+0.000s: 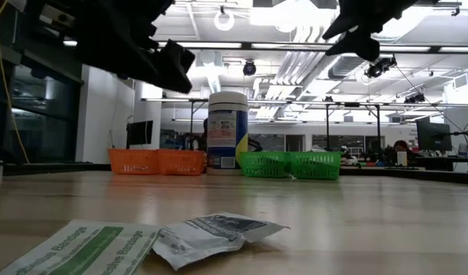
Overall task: Pick & Place First Aid Supplies
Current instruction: Put the black towelette pack into the left green bin
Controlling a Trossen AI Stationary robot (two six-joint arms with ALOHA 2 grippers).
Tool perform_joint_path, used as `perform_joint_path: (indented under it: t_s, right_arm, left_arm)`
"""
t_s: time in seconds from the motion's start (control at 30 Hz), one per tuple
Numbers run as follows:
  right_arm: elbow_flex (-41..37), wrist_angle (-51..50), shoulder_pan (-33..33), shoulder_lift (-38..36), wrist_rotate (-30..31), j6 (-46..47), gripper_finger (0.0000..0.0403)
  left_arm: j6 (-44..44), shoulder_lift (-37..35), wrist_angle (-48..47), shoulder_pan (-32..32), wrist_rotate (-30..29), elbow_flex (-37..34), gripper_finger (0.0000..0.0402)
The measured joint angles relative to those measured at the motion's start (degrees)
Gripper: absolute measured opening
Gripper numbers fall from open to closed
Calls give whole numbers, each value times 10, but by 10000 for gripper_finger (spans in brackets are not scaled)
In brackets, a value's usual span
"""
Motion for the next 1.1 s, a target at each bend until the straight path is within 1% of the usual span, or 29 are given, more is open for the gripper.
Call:
perform_joint_path:
  t_s: [0.13, 0.3, 0.4, 0.5, 0.57, 0.67, 0.77, 0.83, 0.87, 0.9, 0.97, 1.03, 1.1]
  right_arm:
    - [0, 0, 34, -2, 1, -11, 195]
    - [0, -2, 75, -2, 5, -16, 195]
    - [0, -3, 95, -2, 6, -16, 195]
    - [0, -4, 114, -2, 17, -16, 195]
    - [0, -4, 127, -2, 26, -16, 195]
    - [0, -8, 142, -2, 35, -15, 195]
    - [0, -13, 154, -2, 48, -14, 195]
    - [0, -16, 161, -2, 57, -14, 195]
    - [0, -16, 165, -2, 58, -14, 195]
    - [0, -18, 168, -2, 59, -14, 195]
    - [0, -18, 173, -3, 60, -14, 195]
    - [0, -21, 176, -2, 60, -14, 195]
    - [0, -22, 181, -2, 63, -14, 195]
  left_arm:
    - [-43, 55, 11, -33, -28, 26, 214]
    - [-62, 117, -4, -73, -80, 103, 214]
    - [-67, 152, -73, -92, -119, 165, 214]
    - [-116, 185, -172, -101, -141, 234, 214]
    - [-167, 205, -237, -101, -142, 275, 214]
    - [-219, 238, -281, -100, -134, 328, 214]
    - [-236, 268, -277, -105, -136, 376, 214]
    - [-253, 282, -299, -110, -138, 396, 214]
    - [-264, 293, -293, -111, -138, 407, 214]
    - [-277, 301, -287, -113, -137, 412, 214]
    - [-305, 310, -326, -122, -136, 416, 214]
    - [-340, 321, -316, -131, -136, 423, 214]
    - [-360, 324, -342, -141, -138, 421, 214]
